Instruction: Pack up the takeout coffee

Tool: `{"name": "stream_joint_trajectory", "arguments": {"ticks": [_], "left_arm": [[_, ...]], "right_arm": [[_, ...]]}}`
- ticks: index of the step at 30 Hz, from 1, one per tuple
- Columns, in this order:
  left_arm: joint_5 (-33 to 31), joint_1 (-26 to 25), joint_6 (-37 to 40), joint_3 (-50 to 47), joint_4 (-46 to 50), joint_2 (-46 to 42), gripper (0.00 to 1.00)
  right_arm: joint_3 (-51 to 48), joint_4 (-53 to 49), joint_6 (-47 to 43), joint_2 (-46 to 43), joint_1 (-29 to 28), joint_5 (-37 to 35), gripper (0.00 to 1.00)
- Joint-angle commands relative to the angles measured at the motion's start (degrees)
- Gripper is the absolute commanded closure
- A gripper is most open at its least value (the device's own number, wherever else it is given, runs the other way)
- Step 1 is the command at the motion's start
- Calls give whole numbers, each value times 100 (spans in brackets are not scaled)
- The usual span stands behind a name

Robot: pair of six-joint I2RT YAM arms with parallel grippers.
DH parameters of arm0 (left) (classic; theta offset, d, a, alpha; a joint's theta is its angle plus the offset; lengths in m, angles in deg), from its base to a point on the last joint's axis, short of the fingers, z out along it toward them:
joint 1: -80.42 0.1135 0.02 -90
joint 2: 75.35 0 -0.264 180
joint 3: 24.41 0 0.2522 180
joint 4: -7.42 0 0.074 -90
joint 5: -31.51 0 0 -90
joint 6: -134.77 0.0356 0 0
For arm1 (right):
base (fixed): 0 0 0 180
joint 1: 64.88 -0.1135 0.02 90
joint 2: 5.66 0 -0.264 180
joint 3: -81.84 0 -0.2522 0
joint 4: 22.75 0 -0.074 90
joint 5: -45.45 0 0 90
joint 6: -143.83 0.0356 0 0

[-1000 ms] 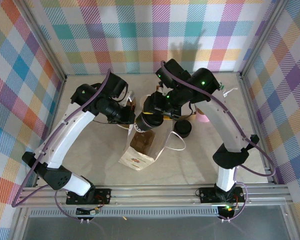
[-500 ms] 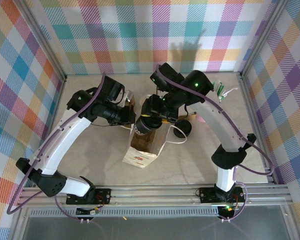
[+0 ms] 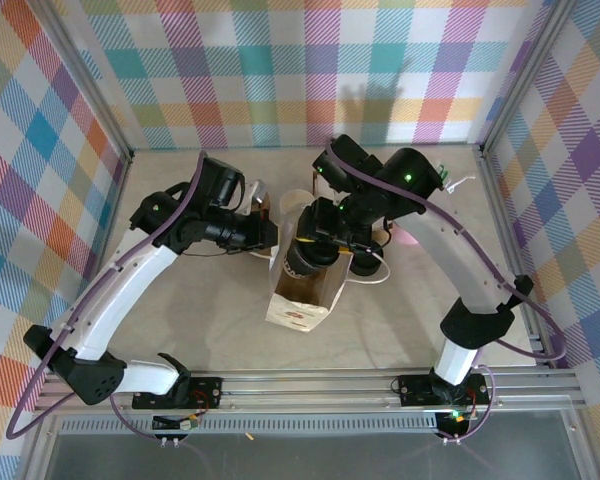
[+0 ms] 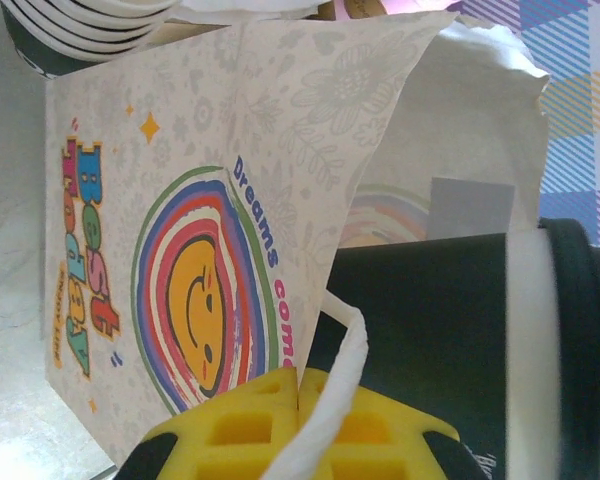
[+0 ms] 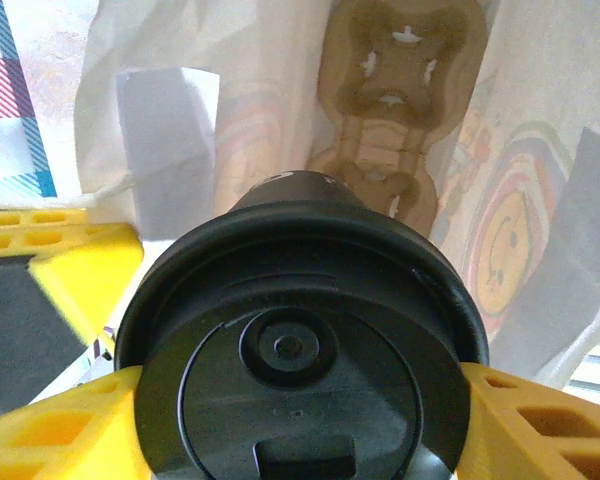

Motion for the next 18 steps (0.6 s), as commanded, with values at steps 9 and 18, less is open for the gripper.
{"name": "stream_joint_trajectory", "arguments": {"ticks": [9,18], "left_arm": [[-87,33,-658,-840,-737,-380,100],[-347,33,-735,-890,-590,-438,100]], "right_arm": [[-8,-1012,-439,508,-28,-298,66],[13,-1007,-712,781,-72,-354,69]]}}
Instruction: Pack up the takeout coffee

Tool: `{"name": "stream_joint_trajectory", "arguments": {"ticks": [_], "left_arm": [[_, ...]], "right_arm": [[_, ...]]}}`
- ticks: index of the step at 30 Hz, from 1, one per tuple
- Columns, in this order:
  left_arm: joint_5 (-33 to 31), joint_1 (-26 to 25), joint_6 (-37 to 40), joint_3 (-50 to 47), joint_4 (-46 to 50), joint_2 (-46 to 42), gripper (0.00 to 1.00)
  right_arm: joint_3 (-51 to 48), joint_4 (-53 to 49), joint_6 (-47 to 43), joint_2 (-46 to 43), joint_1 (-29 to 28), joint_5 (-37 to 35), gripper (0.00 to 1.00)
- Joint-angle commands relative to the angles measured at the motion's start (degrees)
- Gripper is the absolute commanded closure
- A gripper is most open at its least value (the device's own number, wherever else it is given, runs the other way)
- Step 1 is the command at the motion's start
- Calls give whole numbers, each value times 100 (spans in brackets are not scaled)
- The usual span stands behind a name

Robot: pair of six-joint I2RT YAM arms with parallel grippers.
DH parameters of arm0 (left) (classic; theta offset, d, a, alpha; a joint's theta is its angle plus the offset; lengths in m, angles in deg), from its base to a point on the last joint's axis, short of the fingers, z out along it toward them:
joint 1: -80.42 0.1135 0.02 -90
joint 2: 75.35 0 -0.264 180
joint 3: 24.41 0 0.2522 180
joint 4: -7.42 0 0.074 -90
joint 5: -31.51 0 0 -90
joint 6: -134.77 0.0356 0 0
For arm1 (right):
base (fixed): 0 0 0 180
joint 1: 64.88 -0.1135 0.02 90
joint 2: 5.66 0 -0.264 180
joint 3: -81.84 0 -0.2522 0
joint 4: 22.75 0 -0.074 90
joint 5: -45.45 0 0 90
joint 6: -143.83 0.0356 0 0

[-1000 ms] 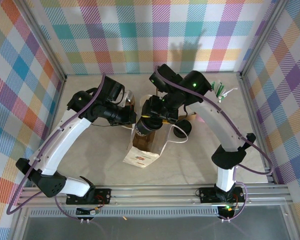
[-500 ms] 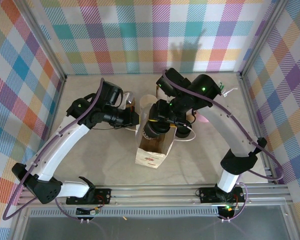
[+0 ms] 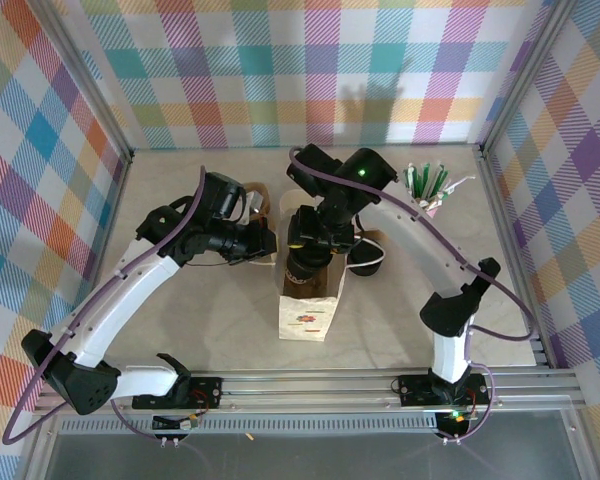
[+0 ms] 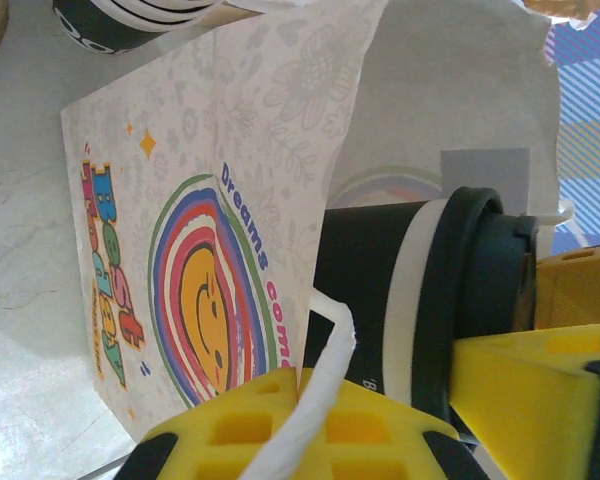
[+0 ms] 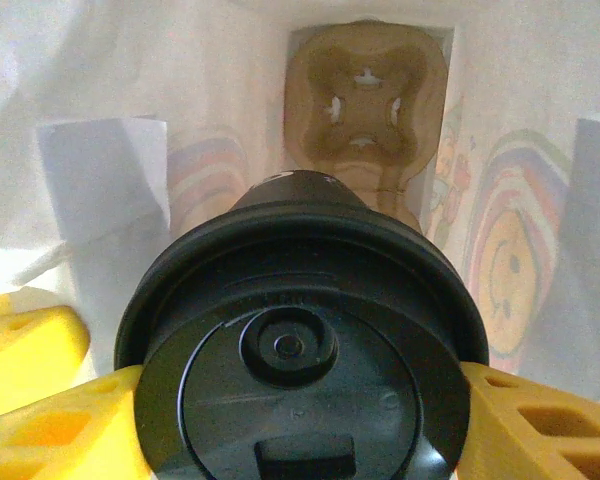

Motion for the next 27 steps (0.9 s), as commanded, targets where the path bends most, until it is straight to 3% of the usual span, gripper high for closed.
{"name": "stream_joint_trajectory", "arguments": {"ticks": [1,27], "left_arm": [[-103,33,-77,-41,-28,-139,100],[-287,34,-208,-331,-62,-407,100]], "right_arm": [[95,-1006,-223,6,-76,-93,69],[-103,-1010,-1157,539,-447,-474,73]]}}
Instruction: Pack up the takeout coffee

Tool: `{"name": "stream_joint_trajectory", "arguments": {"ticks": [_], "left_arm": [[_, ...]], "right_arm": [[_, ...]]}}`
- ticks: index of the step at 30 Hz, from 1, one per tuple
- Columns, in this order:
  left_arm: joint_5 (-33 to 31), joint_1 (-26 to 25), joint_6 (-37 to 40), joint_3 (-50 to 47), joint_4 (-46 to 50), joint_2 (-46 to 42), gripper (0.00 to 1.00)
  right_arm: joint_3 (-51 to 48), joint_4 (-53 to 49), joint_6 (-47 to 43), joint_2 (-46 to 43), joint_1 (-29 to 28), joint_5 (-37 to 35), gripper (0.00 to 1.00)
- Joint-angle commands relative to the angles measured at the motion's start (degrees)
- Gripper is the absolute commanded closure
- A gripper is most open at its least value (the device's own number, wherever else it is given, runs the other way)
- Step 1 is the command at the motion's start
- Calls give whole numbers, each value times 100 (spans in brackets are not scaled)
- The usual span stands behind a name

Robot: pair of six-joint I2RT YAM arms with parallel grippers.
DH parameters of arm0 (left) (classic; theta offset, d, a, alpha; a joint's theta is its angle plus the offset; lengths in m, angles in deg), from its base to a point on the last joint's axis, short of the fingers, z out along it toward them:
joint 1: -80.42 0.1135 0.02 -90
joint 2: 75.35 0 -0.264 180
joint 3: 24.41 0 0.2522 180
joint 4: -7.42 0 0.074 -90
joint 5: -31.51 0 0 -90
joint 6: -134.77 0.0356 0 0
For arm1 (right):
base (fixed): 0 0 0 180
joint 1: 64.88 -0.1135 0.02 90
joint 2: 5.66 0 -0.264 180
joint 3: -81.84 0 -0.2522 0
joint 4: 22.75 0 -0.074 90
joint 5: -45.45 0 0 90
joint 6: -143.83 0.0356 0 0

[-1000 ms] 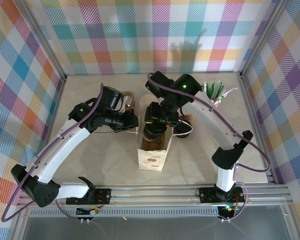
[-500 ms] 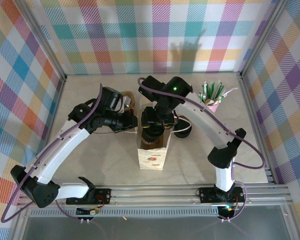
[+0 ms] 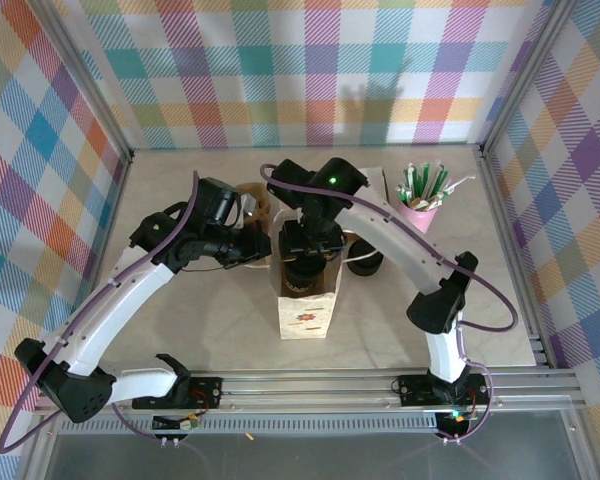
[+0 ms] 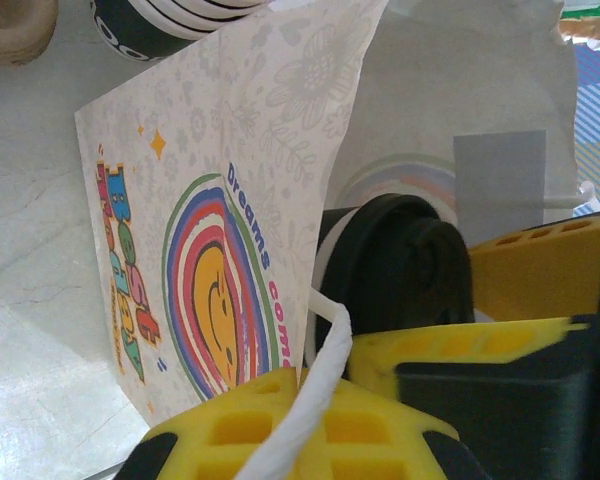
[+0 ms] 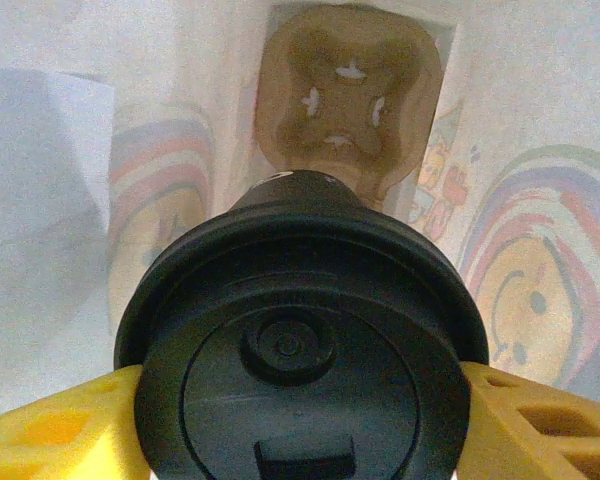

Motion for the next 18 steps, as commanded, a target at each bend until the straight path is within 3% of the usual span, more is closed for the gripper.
{"name": "stream_joint_trajectory", "arguments": {"ticks": [1,18], "left_arm": [[-40,34,-69,-97,-57,-121,100],[3,36,-121,-212,-135,-111,100]], "right_arm": [[-48,-1012,-192,63,-136,-148,73],[-593,-990,361,1,-312,-221,75]]}}
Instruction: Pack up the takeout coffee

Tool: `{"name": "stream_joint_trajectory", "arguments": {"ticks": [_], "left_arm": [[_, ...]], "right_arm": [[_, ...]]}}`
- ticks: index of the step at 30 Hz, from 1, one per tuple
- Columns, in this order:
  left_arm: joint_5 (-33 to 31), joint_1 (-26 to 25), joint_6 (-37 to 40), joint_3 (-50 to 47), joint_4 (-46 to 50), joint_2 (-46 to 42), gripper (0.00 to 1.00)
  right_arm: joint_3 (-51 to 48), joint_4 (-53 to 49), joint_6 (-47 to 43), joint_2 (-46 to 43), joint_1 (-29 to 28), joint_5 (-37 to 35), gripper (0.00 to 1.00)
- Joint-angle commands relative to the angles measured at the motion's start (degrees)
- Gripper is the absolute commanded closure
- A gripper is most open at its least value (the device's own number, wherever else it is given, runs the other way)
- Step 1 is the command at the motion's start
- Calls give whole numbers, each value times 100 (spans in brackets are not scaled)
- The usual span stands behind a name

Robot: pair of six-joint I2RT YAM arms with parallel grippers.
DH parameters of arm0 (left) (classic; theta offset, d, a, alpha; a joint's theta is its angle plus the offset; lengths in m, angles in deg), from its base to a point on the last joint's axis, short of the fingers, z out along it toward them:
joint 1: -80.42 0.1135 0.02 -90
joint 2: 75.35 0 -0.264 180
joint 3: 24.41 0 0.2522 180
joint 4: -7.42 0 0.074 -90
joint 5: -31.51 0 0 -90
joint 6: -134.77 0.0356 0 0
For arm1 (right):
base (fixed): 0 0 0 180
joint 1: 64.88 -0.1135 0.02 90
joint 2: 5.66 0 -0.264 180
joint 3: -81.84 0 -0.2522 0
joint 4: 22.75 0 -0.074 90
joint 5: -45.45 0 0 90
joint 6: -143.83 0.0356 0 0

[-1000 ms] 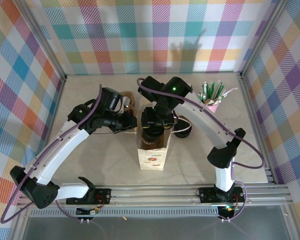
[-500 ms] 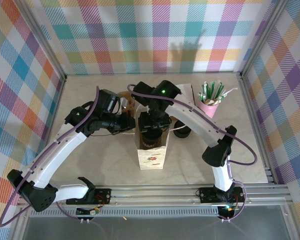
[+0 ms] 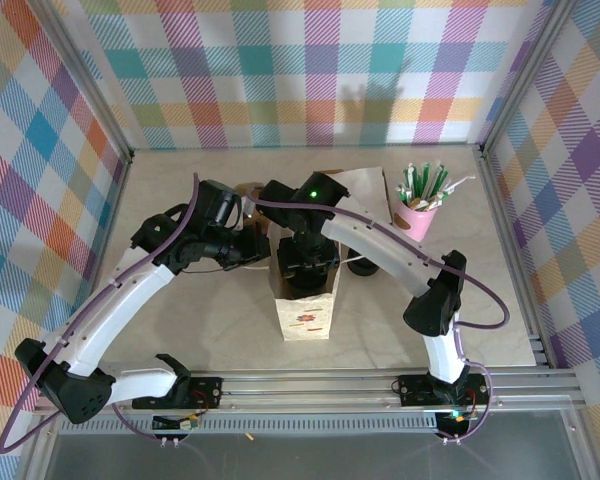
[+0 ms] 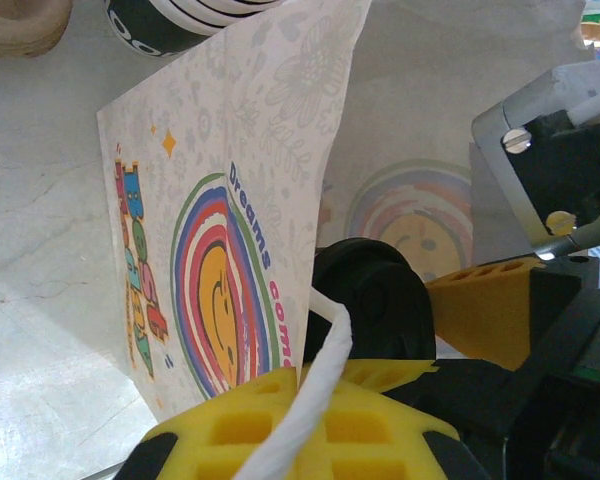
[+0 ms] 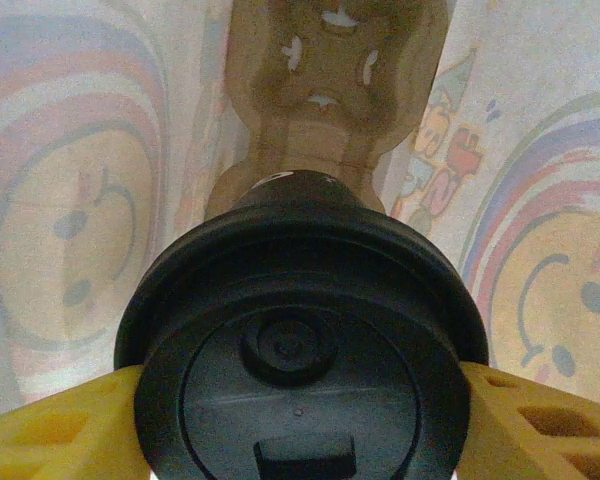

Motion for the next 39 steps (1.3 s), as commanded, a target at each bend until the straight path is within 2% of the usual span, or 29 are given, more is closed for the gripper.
{"name": "stream_joint_trajectory", "arguments": {"ticks": [1,14,23,39], "left_arm": [[74,33,-47,-77,-94,-78,100],[335,13,-16,-292,-440,-173,100],[193,-386,186,-335,-380,-265,100],[-263,-393,479,-551,-180,-300,100]], "right_arm": [[-1,-968,235,-35,-35,-94,75],[173,-875,20,197,166,-376,75],[215,-644,-159,161,349,-611,75],[-1241,1068,-823,-684,375,-603,76]]}}
